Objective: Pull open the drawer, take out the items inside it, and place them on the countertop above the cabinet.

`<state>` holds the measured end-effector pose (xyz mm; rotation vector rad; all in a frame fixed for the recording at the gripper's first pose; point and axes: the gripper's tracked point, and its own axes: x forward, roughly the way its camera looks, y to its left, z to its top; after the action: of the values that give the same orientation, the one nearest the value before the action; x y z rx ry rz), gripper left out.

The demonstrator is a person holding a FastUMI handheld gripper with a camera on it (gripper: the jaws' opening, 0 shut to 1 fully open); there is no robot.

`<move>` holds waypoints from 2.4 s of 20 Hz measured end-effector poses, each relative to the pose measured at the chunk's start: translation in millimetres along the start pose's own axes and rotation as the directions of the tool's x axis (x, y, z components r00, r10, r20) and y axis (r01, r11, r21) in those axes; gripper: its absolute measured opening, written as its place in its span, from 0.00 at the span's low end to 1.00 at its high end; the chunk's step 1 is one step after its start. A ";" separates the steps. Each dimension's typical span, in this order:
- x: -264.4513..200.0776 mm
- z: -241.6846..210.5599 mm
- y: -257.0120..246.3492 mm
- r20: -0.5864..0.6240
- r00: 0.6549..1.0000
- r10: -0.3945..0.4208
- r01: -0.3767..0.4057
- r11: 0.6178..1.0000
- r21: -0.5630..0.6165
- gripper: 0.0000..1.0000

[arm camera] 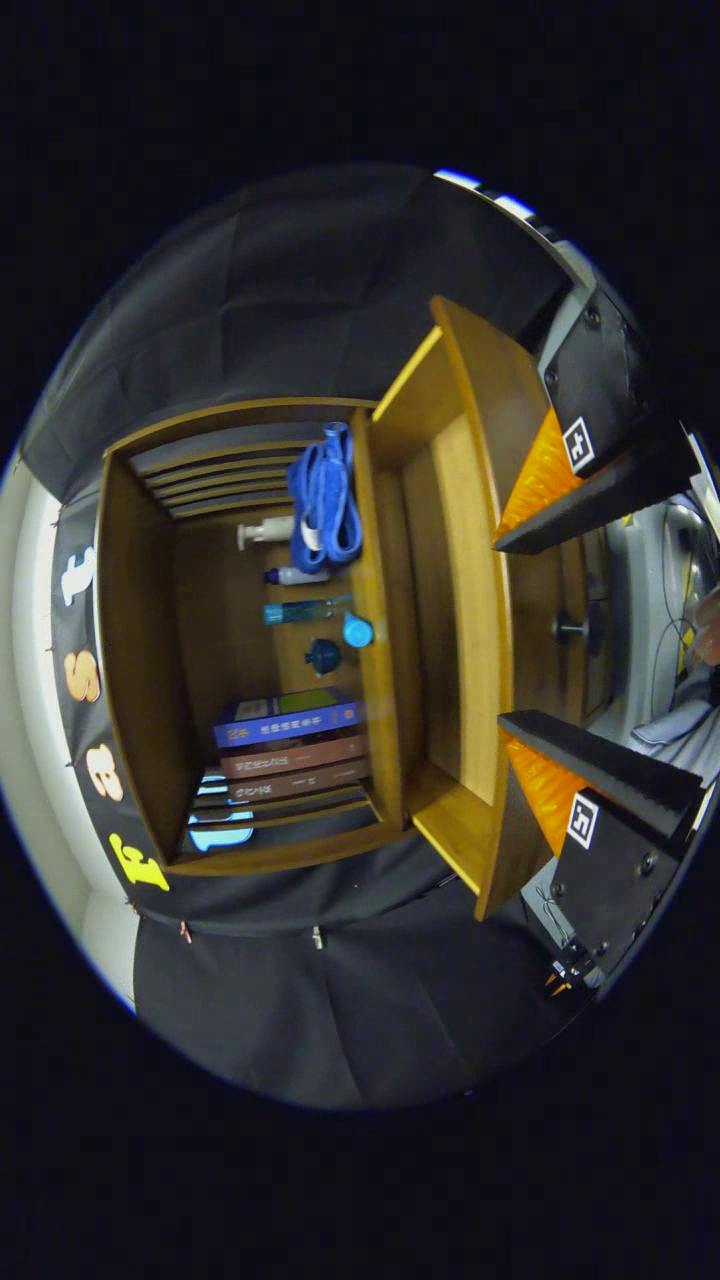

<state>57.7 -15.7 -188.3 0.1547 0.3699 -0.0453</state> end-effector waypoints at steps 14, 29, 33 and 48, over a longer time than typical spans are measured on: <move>40.8 -23.3 -8.8 -0.075 0.995 -0.069 0.066 0.997 -0.030 0.99; 171.9 0.7 -7.7 -0.166 0.985 -0.051 0.051 0.999 -0.007 1.00; 186.1 1.9 -9.4 -0.179 0.982 -0.051 0.051 0.999 -0.006 1.00; 200.5 4.3 -9.0 -0.173 0.982 -0.071 0.068 0.997 -0.021 0.99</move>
<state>245.4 -28.5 -258.5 0.1314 0.5501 -0.0983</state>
